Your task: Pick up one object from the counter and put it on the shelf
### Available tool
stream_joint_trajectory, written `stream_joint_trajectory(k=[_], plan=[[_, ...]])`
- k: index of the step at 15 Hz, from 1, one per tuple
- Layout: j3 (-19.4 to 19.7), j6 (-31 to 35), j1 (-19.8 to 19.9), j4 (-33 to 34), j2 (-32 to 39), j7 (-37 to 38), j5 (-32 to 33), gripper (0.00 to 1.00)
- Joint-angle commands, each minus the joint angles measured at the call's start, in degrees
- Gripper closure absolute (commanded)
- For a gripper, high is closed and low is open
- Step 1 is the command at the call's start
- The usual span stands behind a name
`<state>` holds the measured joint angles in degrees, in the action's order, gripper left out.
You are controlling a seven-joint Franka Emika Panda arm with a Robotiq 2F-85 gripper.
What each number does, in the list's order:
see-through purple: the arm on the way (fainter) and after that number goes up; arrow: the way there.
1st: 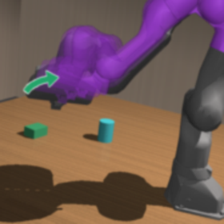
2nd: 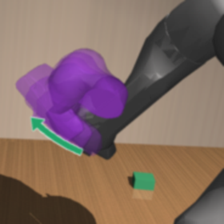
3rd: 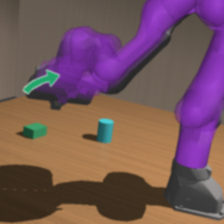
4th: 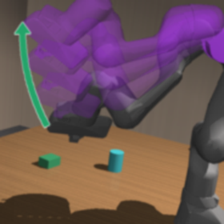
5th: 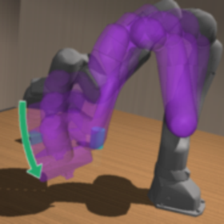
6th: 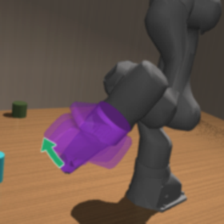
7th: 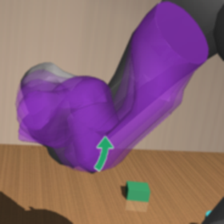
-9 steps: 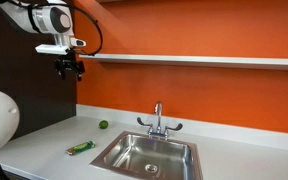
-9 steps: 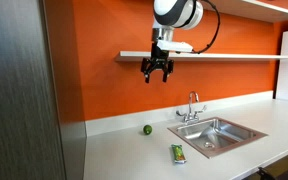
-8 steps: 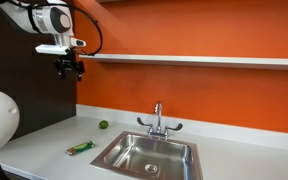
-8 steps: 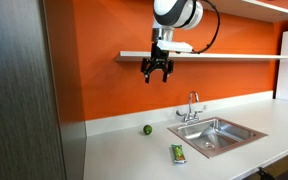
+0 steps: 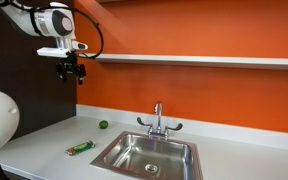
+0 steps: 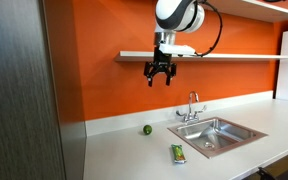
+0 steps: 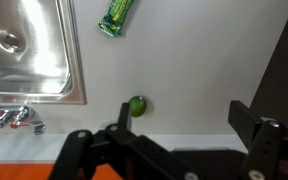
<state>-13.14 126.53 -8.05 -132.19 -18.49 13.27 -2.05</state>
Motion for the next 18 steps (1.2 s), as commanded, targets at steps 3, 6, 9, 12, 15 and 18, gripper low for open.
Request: stream_joint_trajectory(k=[3, 6, 9, 12, 15, 18], plan=[[1.2, -3.2, 0.5, -4.3, -1.5, 6.1, -1.4, 0.0], [2.0, -2.1, 0.5, -6.3, -0.7, 7.0, -3.3, 0.0], [3.0, 0.1, 1.0, -8.4, 0.5, 7.0, -4.4, 0.0], [3.8, 3.1, 1.8, -10.6, 2.8, 7.2, -4.9, 0.0], [4.6, 6.9, 2.2, -12.2, 6.2, 7.2, -5.0, 0.0], [5.2, 10.6, 2.0, -12.8, 10.2, 6.8, -5.7, 0.0]])
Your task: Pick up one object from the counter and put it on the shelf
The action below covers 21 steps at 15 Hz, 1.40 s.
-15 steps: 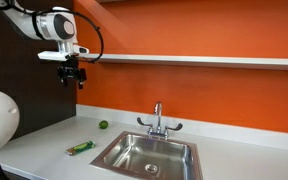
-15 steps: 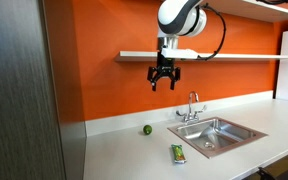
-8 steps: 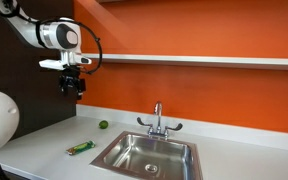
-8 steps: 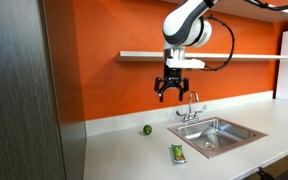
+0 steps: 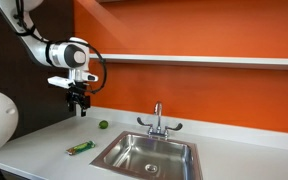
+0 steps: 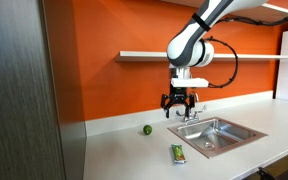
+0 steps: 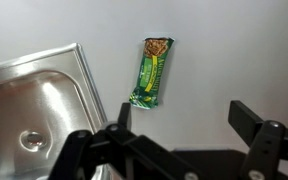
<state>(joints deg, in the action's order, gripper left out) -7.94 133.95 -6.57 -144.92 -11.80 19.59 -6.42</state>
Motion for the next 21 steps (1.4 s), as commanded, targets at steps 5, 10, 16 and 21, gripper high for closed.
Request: stream_joint_trajectory(k=[5, 10, 16, 21], plan=[[0.4, 6.3, 0.0, 0.1, 9.3, 0.3, -2.4, 0.0], [0.4, 8.0, -0.5, 0.3, 14.0, -0.4, -5.0, 0.0], [0.4, 11.2, -0.8, 0.3, 18.9, -1.0, -8.1, 0.0], [0.4, 13.8, -0.8, 0.5, 22.4, -0.8, -9.4, 0.0]])
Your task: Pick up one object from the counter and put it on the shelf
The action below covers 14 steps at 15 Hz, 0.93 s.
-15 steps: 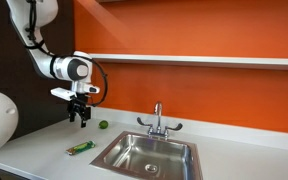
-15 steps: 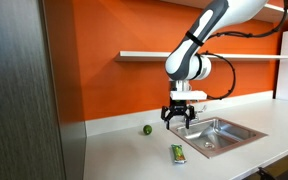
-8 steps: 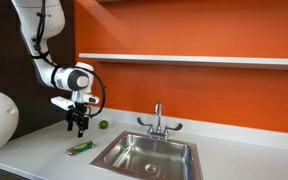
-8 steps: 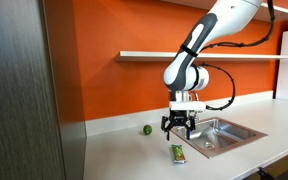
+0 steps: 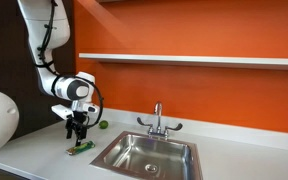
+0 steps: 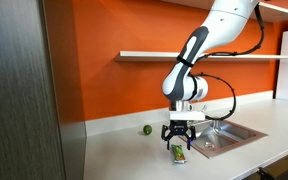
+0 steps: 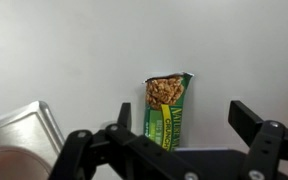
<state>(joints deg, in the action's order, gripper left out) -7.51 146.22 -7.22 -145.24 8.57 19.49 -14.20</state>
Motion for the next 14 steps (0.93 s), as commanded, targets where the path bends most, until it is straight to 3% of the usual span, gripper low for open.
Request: stream_joint_trajectory(k=[1, 14], plan=[[0.1, 1.8, -0.1, 0.9, 2.6, -0.5, -1.4, 0.0], [1.5, 4.3, 0.3, 2.3, 6.2, -0.5, -0.8, 0.0]])
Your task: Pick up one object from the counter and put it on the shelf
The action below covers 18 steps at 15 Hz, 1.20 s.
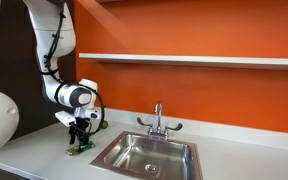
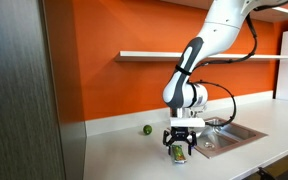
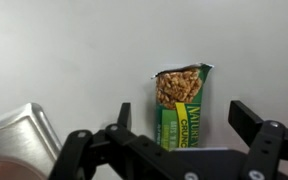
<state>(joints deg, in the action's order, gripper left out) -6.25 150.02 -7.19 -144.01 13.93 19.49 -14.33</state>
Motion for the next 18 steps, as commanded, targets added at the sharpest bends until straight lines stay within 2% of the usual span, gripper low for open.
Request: stream_joint_trajectory(k=[1, 16, 17, 18], plan=[[0.3, 0.4, 0.2, 1.2, 0.9, -0.5, -0.6, 0.0], [0.9, 0.2, 0.4, 2.9, 2.5, -0.7, -0.8, 0.0], [0.9, 0.3, 0.4, 3.0, 2.6, -0.7, -0.7, 0.25], [1.0, 0.3, 0.5, 3.1, 2.8, -0.8, -0.7, 0.28]])
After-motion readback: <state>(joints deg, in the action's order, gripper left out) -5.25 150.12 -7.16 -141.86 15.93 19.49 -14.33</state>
